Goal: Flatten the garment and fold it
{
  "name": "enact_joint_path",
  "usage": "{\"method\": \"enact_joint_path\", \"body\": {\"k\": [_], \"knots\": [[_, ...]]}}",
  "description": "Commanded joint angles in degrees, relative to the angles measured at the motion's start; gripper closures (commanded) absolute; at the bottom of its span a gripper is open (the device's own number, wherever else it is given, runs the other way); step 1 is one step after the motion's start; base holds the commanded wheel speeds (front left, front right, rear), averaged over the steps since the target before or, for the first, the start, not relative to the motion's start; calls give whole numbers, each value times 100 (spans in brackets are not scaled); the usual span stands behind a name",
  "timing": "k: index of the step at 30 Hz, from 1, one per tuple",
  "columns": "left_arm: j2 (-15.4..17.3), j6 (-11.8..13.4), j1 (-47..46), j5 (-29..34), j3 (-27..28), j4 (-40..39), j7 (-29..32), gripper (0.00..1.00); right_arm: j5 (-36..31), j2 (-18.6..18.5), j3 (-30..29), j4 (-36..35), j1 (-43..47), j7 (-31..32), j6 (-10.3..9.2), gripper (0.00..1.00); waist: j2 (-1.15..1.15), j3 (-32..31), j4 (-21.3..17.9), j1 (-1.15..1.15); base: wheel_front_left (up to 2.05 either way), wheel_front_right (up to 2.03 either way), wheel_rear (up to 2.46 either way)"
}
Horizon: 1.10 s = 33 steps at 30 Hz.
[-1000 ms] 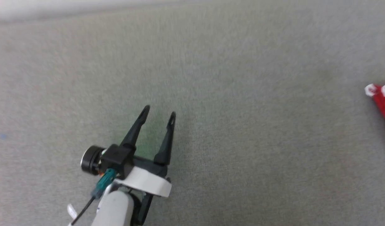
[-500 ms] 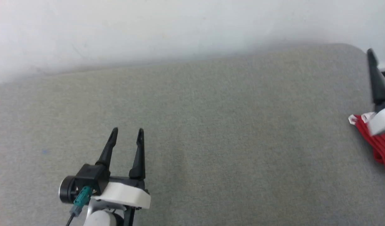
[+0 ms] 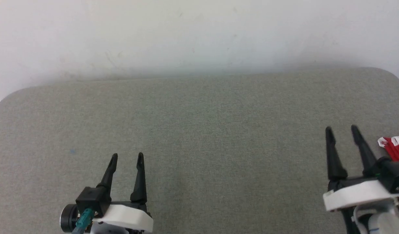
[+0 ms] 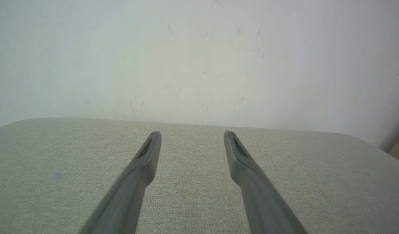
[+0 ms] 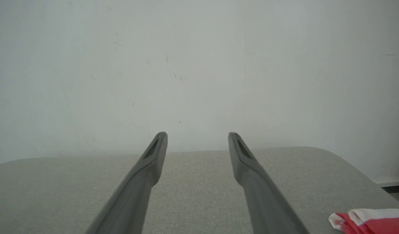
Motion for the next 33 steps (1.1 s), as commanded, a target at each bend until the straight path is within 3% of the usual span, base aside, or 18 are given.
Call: {"method": "enact_joint_path", "body": {"k": [1, 10, 32, 33], "knots": [[-7, 35, 59, 40, 8, 15, 7, 0, -71, 50, 45, 6, 122, -48, -12, 0, 0, -24, 50, 0, 0, 0, 0], [-8, 119, 139, 105, -26, 52, 7, 0, -315, 234, 344, 58, 602, -149, -12, 0, 0, -56, 157, 0, 0, 0, 0], [-8, 165, 156, 108, -82, -98, 7, 0, -245, 262, 396, 23, 591, -173, -12, 0, 0, -58, 214, 0, 0, 0, 0], [0, 150, 108, 95, -78, -94, 1, 100, -270, 237, 387, 38, 578, -144, 0, 100, 0, -58, 214, 0, 0, 0, 0]]}}
